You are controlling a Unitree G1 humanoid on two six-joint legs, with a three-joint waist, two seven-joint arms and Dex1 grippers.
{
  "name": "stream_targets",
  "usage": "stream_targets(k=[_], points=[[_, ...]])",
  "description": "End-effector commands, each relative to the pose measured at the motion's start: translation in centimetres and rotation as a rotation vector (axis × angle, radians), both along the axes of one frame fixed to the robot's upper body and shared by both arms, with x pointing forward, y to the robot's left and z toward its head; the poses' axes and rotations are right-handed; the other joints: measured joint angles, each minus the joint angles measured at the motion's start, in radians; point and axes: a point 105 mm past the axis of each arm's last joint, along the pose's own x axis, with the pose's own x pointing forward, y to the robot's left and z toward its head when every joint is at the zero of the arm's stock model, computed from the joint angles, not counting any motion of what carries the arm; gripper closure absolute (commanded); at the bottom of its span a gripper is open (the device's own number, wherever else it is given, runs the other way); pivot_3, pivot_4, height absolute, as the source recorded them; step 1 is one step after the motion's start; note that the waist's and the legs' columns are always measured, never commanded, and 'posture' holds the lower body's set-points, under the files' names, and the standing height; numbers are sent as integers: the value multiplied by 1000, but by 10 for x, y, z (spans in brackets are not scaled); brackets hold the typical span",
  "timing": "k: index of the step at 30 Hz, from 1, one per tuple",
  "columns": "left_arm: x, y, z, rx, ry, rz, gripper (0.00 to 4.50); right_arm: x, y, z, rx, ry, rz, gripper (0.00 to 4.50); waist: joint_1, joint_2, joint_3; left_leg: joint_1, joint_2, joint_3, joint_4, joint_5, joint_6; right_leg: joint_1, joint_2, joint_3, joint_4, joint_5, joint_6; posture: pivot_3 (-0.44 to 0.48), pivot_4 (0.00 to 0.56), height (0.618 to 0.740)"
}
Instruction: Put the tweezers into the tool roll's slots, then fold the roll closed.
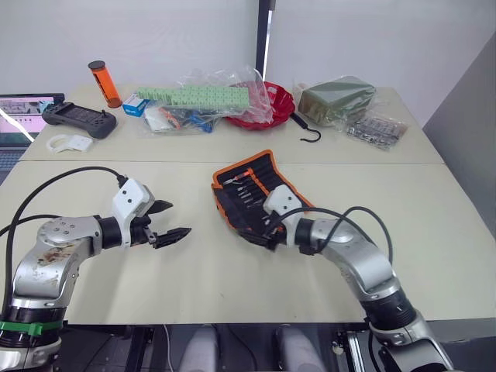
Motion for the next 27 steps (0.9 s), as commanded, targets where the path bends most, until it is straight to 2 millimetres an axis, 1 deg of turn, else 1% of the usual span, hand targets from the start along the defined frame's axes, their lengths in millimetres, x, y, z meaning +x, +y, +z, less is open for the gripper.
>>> stream_targets(k=[1, 4, 5, 7, 10, 11, 12, 13, 14, 16, 17, 19, 21, 22, 24, 27], points=[[2, -5, 14, -30, -68, 11, 0, 7, 8, 1, -45, -66, -11, 244, -1, 0, 0, 0, 0, 0, 0, 0, 0, 0, 0, 0, 0, 0, 0, 0, 150, 740], [4, -10, 13, -41, -73, 20, 0, 13, 13, -3, -63, -82, -40, 244, -2, 0, 0, 0, 0, 0, 0, 0, 0, 0, 0, 0, 1, 0, 0, 0, 150, 740], [1, -11, 7, -41, -22, 21, 0, 16, 14, -3, -69, -96, -57, 244, -3, 0, 0, 0, 0, 0, 0, 0, 0, 0, 0, 0, 1, 0, 0, 0, 150, 740], [-4, -11, -1, -12, 20, 12, 0, 20, 15, -4, -102, -131, -64, 244, -5, 0, 0, 0, 0, 0, 0, 0, 0, -1, 0, 0, 1, 0, 0, 0, 150, 740], [-2, -8, 1, 1, -12, 31, 0, 21, 19, -4, -101, -147, -56, 244, -5, 0, 0, 1, 0, 0, -1, 0, 0, -1, 0, 0, 1, 0, 0, 0, 150, 740], [-1, -7, 1, 7, -17, 33, 0, 21, 20, -3, -98, -151, -53, 757, -5, 0, 0, 1, 0, 0, -1, 0, 0, -1, 0, 0, 2, 0, 0, 0, 150, 740], [-1, -7, 2, 10, -20, 33, 0, 21, 21, -2, -92, -155, -53, 1022, -5, 0, 0, 1, 0, 0, -1, 0, 0, -1, 0, 0, 2, 0, 0, 0, 150, 740], [-1, -6, 2, 15, -25, 33, 0, 21, 21, -1, -84, -156, -53, 1449, -5, 0, 0, 0, 0, 0, -1, 0, 0, -1, 0, 0, 1, 0, 0, 0, 150, 740], [0, -5, 2, 30, -32, 36, 0, 20, 22, -1, -80, -157, -51, 1752, -5, 0, 0, 1, 0, 0, 0, 0, 0, -1, 0, 0, 1, 0, 0, 0, 150, 740], [2, 0, -3, 94, -43, 48, 0, 19, 23, 0, -82, -165, -41, 2380, -5, 0, 0, 1, 0, 0, -1, 0, 0, -1, 0, 0, 1, 0, 0, 0, 150, 740], [6, 2, -3, 108, -66, 60, 0, 18, 24, 0, -77, -161, -36, 2796, -5, 0, 0, 1, 0, 0, -1, 0, 0, -1, 0, 0, 2, 0, 0, 0, 150, 740], [17, 7, 0, 145, -147, 114, 0, 17, 24, -1, -81, -161, -22, 3463, -2, 0, 0, 1, 0, 0, -1, 0, 0, -1, 0, 0, 1, 0, -1, 0, 150, 740], [22, 3, 6, 104, -223, 108, 0, 16, 24, -1, -79, -156, -20, 4161, -1, 0, 0, 1, 0, 0, 0, 0, 0, 0, 0, 0, 1, 0, -1, 0, 150, 740], [22, 3, 5, 112, -229, 98, 0, 16, 23, -2, -80, -153, -17, 4483, -1, 0, 0, 1, 0, 0, 0, 0, 0, 0, 0, 0, 1, 0, -1, 0, 150, 740], [21, 1, 1, 130, -222, 59, 0, 15, 22, -2, -82, -154, -6, 4483, -4, 0, 0, 0, 0, 0, 0, 0, 0, -1, 0, 0, 1, 0, -1, 0, 150, 740], [9, -8, -1, 32, -91, -53, 0, 5, 21, -1, -97, -185, 86, 4483, -5, 0, 0, 1, 0, 0, 0, 0, 0, -1, 0, -1, 2, 1, -1, 0, 150, 740]])
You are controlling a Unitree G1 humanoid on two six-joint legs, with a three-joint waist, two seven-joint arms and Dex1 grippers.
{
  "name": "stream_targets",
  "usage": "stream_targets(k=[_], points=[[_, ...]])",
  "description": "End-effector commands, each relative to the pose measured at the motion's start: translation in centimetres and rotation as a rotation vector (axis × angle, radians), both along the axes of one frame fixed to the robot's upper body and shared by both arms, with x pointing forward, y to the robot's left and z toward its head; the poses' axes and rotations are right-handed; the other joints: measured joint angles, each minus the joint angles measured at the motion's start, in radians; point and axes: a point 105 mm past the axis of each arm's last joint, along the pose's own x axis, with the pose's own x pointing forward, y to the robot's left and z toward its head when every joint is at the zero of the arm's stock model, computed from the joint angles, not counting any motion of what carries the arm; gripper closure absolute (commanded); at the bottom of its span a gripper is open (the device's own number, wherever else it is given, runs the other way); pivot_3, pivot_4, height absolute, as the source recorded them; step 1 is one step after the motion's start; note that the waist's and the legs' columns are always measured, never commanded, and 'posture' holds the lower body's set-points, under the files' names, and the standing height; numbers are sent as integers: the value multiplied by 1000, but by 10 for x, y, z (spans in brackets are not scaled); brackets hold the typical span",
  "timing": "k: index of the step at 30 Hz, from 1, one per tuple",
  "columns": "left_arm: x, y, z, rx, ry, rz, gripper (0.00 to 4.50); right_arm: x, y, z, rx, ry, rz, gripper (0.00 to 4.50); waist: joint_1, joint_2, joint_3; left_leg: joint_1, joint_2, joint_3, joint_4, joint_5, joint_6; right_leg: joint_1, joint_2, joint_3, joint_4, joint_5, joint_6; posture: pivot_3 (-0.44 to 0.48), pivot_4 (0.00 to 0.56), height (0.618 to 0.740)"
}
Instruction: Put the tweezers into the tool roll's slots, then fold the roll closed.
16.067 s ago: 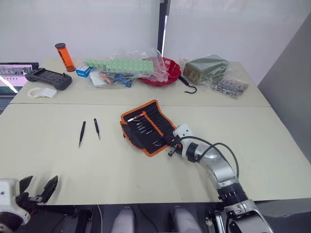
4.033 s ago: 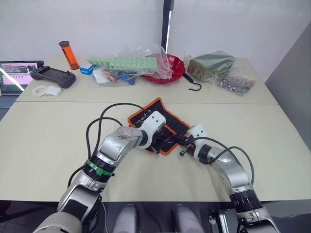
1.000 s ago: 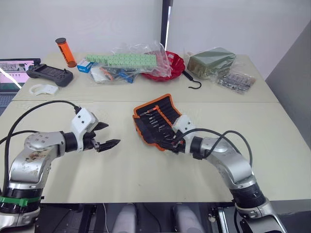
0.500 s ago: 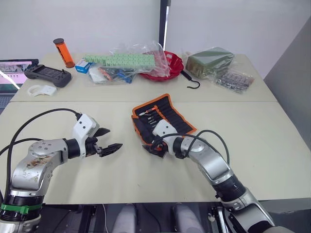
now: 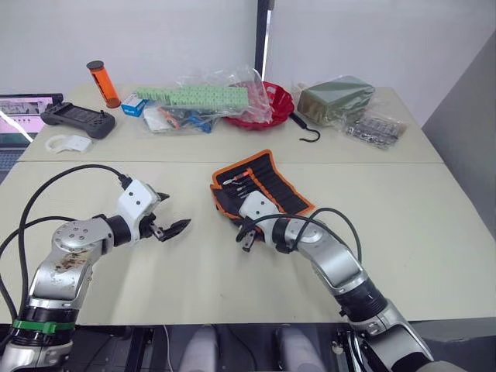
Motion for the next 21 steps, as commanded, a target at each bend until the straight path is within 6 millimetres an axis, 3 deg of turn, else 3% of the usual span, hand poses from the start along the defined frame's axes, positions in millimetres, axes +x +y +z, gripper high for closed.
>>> stream_targets(k=[1, 6, 14, 21], points=[[-13, -10, 12, -103, 93, -131, 0, -14, 2, 13, -3, -81, 130, 4483, 0, 0, 0, 0, 0, 0, 0, 0, 0, 0, 0, 0, 0, 0, 0, 0, 150, 740], [-25, -13, 14, -123, 147, -225, 0, -27, -10, 11, -61, -134, 275, 4483, -2, 0, 0, 0, 0, 0, 0, 0, 0, 0, 0, 0, 0, 0, 0, 0, 150, 740], [-47, -23, 17, -155, 267, -382, 0, -60, -46, -6, -251, -258, 581, 4483, -1, 0, 0, 0, 0, 0, 0, 0, 0, 0, 0, 0, -1, 0, 0, 0, 150, 740], [-52, -25, 18, -140, 295, -412, 0, -52, -79, -17, -395, -329, 675, 4483, -1, 0, 0, 2, 1, 1, 1, 0, 0, 2, 0, 0, -1, 0, 0, 0, 150, 740]])
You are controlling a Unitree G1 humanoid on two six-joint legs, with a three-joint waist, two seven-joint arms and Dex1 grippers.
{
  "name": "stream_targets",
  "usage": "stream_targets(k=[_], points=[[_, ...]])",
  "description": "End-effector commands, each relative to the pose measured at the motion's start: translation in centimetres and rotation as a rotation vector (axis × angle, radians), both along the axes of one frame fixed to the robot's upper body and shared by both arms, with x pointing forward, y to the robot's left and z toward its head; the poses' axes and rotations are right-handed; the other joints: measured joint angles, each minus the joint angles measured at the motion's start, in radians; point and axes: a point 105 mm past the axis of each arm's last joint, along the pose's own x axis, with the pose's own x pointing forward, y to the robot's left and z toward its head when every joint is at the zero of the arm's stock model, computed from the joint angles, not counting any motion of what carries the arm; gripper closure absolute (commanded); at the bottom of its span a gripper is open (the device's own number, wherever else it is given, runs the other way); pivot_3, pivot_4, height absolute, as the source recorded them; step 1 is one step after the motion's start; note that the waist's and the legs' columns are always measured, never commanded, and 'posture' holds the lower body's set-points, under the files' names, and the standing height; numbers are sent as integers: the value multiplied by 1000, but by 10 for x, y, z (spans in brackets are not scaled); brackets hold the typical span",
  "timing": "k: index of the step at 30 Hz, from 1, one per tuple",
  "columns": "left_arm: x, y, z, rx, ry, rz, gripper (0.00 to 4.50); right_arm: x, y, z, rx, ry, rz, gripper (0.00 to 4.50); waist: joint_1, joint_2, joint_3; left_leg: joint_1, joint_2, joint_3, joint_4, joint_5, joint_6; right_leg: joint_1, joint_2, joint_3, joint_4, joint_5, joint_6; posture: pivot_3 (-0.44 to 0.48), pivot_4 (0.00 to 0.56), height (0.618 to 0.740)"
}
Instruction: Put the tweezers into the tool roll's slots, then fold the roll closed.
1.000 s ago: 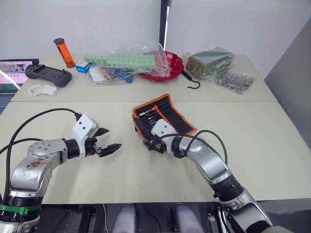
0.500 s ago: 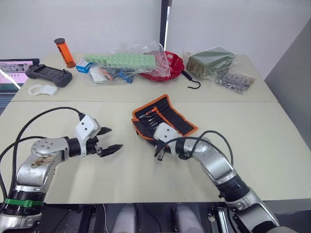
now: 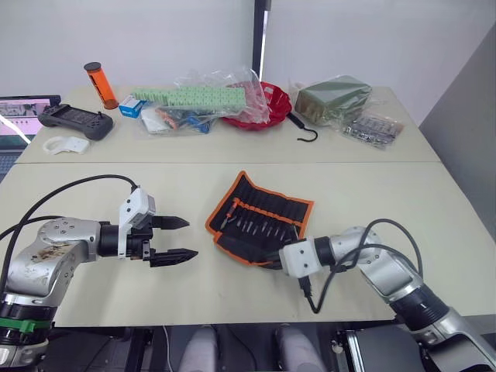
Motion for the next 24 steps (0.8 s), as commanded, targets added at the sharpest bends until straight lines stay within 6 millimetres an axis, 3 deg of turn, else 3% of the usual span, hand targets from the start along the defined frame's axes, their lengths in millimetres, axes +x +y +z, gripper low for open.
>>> stream_targets(k=[1, 7, 17, 24], points=[[-4, -5, 7, -3, -13, -37, 0, 9, -10, 6, -27, -78, 33, 4483, 0, 0, 0, 0, 0, 0, 0, 0, 0, 0, 0, 0, 0, 0, 0, 0, 150, 740], [-2, -8, 8, -3, -22, -39, 0, 34, -22, 6, -71, -164, 35, 4483, 1, 0, 0, 1, 0, 0, 1, 0, 0, 1, 0, 0, 0, 0, 0, 0, 150, 740], [5, -10, 7, 7, -45, -50, 0, 44, -4, 22, 19, -212, 3, 4483, 0, 0, 0, 1, 0, 0, 1, 0, 0, 1, 0, 0, 3, 0, 0, 0, 150, 740], [19, -13, 12, 45, -144, -102, 0, 32, -7, 43, 67, -184, -35, 2277, 8, 0, 0, 1, -1, 0, 3, 0, 0, 1, 0, 0, 6, 0, 0, 0, 150, 740]])
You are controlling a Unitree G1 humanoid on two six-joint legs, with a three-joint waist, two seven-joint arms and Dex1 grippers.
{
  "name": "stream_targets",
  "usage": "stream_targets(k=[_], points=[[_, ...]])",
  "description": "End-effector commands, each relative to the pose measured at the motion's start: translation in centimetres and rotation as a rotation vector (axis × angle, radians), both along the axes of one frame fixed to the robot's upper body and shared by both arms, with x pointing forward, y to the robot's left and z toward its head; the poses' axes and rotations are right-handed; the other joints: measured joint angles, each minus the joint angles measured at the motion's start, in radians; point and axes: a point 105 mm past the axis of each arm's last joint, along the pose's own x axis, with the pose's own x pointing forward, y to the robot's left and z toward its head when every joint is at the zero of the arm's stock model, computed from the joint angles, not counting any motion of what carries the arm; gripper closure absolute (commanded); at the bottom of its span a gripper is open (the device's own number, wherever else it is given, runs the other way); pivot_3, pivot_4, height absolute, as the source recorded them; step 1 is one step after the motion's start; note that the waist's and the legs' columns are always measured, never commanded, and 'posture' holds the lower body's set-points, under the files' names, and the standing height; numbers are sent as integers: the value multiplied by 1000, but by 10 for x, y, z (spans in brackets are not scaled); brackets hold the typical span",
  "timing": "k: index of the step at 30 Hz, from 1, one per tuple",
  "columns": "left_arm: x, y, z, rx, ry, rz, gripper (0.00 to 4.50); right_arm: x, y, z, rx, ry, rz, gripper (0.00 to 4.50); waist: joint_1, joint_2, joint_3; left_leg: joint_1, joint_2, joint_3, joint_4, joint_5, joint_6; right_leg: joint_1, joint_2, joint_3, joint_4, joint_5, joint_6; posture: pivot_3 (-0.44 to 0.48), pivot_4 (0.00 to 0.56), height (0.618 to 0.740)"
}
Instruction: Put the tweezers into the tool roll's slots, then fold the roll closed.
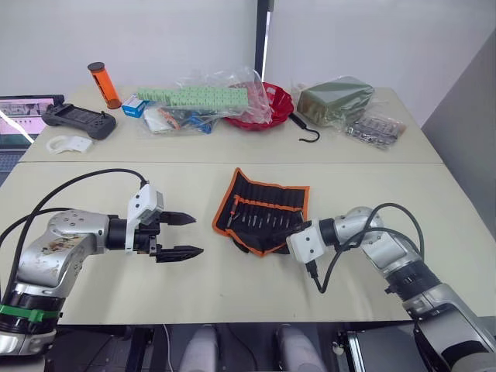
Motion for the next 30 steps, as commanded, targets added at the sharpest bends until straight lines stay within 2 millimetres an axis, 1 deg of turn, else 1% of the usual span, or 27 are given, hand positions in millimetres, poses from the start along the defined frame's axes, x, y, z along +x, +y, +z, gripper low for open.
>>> stream_targets(k=[1, 4, 5, 9, 12, 16, 17, 19, 22, 25, 26, 27, 29, 30], points=[[7, -4, 10, 32, -104, -59, 0, -10, -2, 23, 63, 2, -19, 1931, 3, 0, 0, 0, 0, 0, 0, 0, 0, 0, 0, 0, 0, 0, 0, 0, 150, 740], [11, -14, 11, 92, -172, -143, 0, -21, -7, 29, 101, 74, -71, 870, 8, 0, 0, 0, 0, 0, 1, 0, 0, 0, 0, 0, 0, 0, 0, 0, 150, 740], [11, -19, 11, 98, -179, -177, 0, -24, -8, 31, 125, 102, -94, 592, 9, 0, 0, -1, 0, 0, 1, 0, 0, 0, 0, 0, 0, 0, 0, 0, 150, 740], [11, -32, 10, 154, -240, -313, 0, -29, -15, 32, 199, 195, -211, 592, 9, 0, 0, -1, 0, 0, 1, 0, 0, 0, 0, 0, 0, 0, 0, 0, 150, 740], [18, -43, 11, 155, -306, -379, 0, -29, -22, 28, 250, 219, -307, 592, 11, 0, 0, -1, 0, 0, 1, 0, 0, 0, 0, 0, 0, 0, 0, 0, 150, 740], [28, -47, 2, 207, -363, -426, 0, -27, -25, 22, 283, 240, -385, 592, 10, 0, 0, -1, 0, 0, 2, 0, 0, 0, 0, 0, -1, 0, 0, 0, 150, 740], [32, -49, -1, 228, -400, -440, 0, -27, -26, 19, 282, 246, -401, 592, 10, 0, 0, -1, 0, 0, 2, 0, 0, 0, 1, 0, 0, 0, 0, 0, 150, 740], [37, -57, -6, 230, -412, -474, 0, -28, -26, 11, 274, 265, -423, 592, 11, 0, 0, -1, 0, 0, 2, 0, 0, 0, 0, 0, 0, 0, 0, 0, 150, 740], [44, -63, -11, 249, -441, -514, 787, -27, -25, 6, 274, 285, -440, 551, 15, 0, 0, -3, -1, 0, 5, 0, 0, 0, 0, 0, -1, 0, 0, 0, 150, 740], [49, -68, -11, 245, -455, -534, 1840, -25, -24, 7, 294, 294, -456, 551, 15, 0, 0, -5, -1, 0, 9, -1, 2, 0, 0, 0, 0, 0, 1, 0, 150, 740], [50, -70, -11, 245, -457, -542, 2111, -23, -25, 6, 293, 293, -462, 551, 14, 0, 0, -5, -1, 0, 10, -1, 2, 0, 0, 0, 0, 0, 1, 0, 150, 740], [51, -71, -12, 251, -462, -550, 2415, -22, -25, 6, 294, 292, -468, 1068, 15, 0, 0, -5, -1, 0, 10, -1, 2, 0, 0, 0, 0, 0, 1, 0, 150, 740], [52, -71, -14, 273, -477, -568, 3135, -20, -25, 6, 309, 304, -479, 1661, 15, 0, 0, -5, -1, 0, 10, -1, 2, 0, 0, 0, 1, 0, 1, 0, 150, 740], [53, -71, -16, 291, -486, -577, 3399, -20, -25, 6, 312, 308, -480, 1946, 15, 0, 0, -5, -1, 0, 10, -1, 2, 0, 0, 0, 1, 0, 1, 0, 150, 740]])
